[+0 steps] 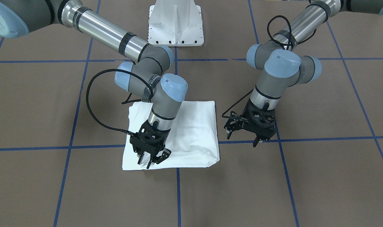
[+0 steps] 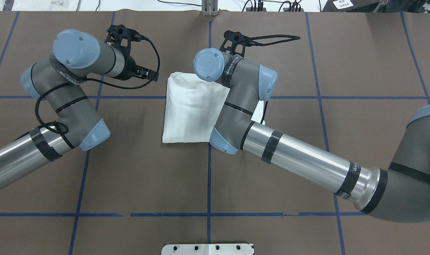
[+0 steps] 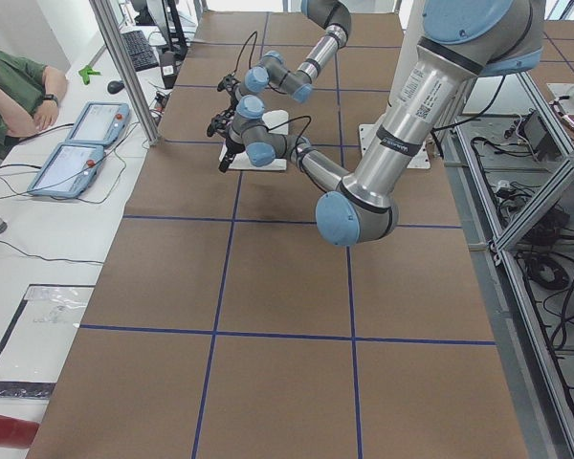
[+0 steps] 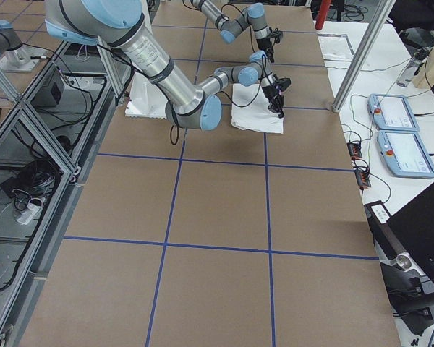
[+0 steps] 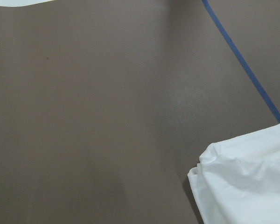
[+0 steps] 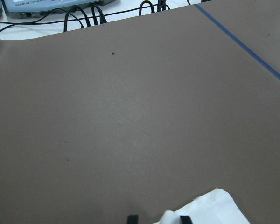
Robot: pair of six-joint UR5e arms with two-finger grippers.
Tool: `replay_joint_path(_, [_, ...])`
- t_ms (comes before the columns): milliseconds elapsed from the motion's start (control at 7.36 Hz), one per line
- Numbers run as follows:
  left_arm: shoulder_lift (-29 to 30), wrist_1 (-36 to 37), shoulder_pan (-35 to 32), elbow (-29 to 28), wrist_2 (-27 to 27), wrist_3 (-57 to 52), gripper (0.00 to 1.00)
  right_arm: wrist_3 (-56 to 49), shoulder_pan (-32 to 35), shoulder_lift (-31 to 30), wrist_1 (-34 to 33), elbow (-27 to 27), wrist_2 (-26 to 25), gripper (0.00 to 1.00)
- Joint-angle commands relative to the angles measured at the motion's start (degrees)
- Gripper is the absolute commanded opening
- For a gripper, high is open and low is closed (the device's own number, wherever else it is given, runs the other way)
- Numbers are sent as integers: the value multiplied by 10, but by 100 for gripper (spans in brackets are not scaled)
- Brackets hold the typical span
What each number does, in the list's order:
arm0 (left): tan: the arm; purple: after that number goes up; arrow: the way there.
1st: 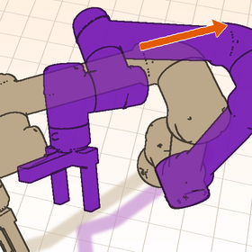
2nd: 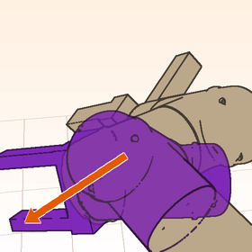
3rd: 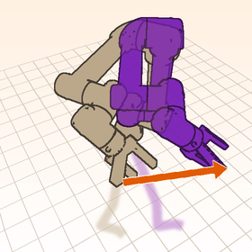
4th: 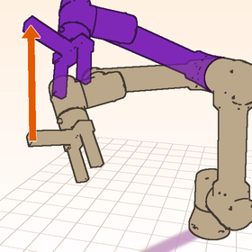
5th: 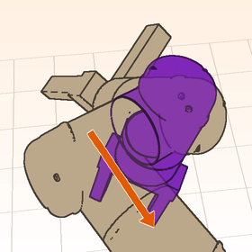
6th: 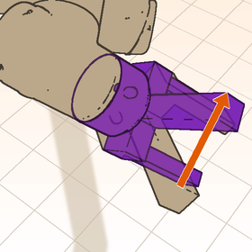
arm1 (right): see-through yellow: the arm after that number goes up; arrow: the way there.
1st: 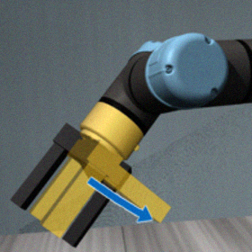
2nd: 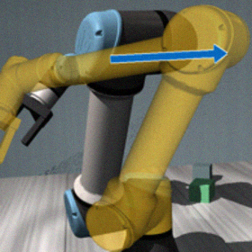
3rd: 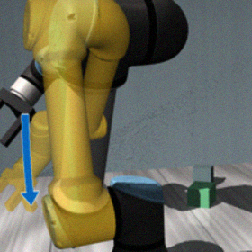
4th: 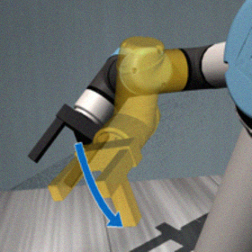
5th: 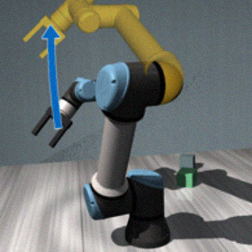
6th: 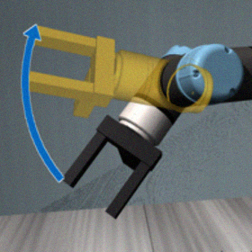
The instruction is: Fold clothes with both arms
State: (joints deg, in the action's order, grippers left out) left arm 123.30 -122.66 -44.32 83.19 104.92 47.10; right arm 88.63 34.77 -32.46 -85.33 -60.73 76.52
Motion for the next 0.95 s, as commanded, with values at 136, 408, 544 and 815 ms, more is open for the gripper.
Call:
replay_joint_path(136, [39,8,28,-47,-2,53,100,-113,41,-23,4,-64,94,100])
replay_joint_path(408, [55,9,48,-72,-6,65,100,-168,63,-76,7,-137,142,100])
replay_joint_path(544, [63,9,52,-80,-7,75,100,-169,64,-85,7,-152,143,100])
replay_joint_path(815, [116,8,52,-144,-18,79,100,-168,64,-85,7,-152,143,100])
